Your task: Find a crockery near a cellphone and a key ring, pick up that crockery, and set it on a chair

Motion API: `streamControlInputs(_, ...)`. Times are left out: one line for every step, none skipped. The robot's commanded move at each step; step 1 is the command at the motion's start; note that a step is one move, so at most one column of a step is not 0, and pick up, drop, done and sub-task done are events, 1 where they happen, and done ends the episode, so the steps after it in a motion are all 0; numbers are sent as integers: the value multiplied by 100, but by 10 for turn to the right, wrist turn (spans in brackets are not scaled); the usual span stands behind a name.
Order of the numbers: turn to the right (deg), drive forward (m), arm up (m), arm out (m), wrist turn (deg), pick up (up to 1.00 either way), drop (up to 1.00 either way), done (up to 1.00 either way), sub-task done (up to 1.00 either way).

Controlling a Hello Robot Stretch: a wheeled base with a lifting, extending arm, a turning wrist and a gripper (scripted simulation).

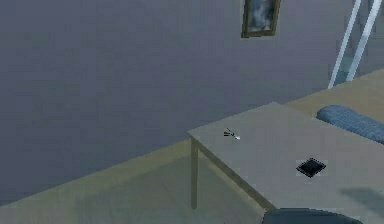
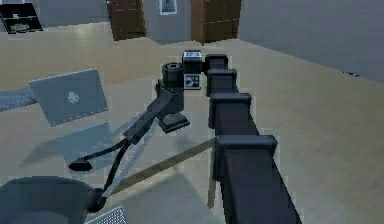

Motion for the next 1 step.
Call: streamControlInputs(0, 0, 0, 0, 390, 0, 0, 0, 0)
